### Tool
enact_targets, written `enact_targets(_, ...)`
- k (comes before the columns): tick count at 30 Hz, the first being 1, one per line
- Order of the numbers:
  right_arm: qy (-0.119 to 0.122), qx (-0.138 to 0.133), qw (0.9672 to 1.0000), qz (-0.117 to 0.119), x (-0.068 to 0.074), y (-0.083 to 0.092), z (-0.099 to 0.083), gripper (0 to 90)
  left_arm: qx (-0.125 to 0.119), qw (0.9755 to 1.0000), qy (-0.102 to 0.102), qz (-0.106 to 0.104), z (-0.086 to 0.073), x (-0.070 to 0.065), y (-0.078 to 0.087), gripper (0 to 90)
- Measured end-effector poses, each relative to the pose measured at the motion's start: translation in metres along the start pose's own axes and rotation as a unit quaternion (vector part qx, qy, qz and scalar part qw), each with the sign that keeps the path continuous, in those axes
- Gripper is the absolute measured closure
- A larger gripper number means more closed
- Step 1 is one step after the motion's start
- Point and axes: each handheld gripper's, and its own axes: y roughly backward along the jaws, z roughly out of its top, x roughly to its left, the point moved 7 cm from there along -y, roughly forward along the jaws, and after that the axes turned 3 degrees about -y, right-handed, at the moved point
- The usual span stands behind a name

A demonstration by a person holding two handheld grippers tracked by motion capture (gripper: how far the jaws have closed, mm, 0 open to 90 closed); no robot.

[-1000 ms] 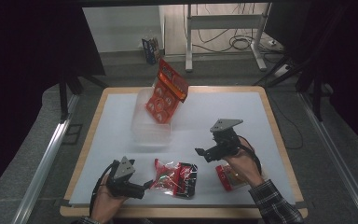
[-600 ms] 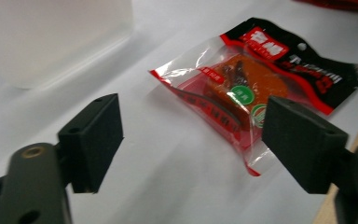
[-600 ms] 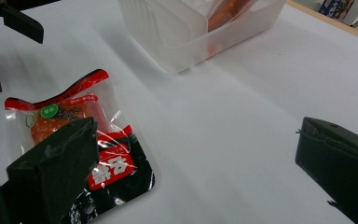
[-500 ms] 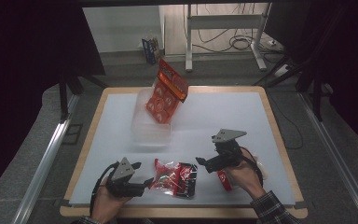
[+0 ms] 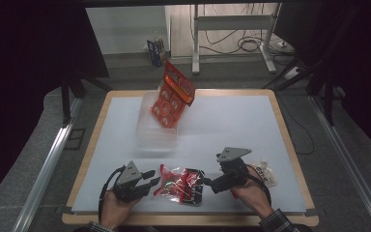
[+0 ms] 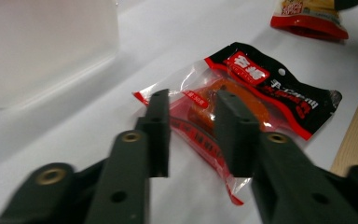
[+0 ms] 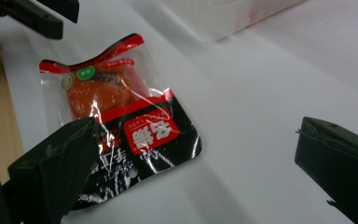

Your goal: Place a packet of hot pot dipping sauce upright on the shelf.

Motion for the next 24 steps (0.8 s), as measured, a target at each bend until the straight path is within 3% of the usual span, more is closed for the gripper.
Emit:
enact_targets(5, -0.005, 0.006, 1.0, 0.003, 0.003, 0.0, -0.01, 0.0, 0.0, 0.9999, -0.014, -0.005, 0.002, -0.005, -0.005, 85.0)
enact_targets(8, -0.005, 0.008, 1.0, 0.002, 0.003, 0.002, -0.014, 0.0, 0.002, 0.9998, -0.015, -0.013, 0.003, -0.007, -0.011, 89.3)
enact_targets(14, -0.006, 0.01, 0.9999, 0.001, 0.005, 0.003, -0.02, 0.0, 0.007, 0.9995, -0.023, -0.023, 0.005, -0.013, -0.024, 89.6)
enact_targets(19, -0.001, 0.019, 0.9998, 0.003, 0.008, -0.001, -0.023, 0.0, 0.034, 0.9986, -0.038, -0.014, 0.001, -0.015, -0.035, 89.6)
enact_targets(24, 0.004, 0.023, 0.9997, 0.005, 0.012, -0.003, -0.024, 0.0, 0.044, 0.9988, -0.022, -0.006, -0.003, -0.006, -0.035, 89.6)
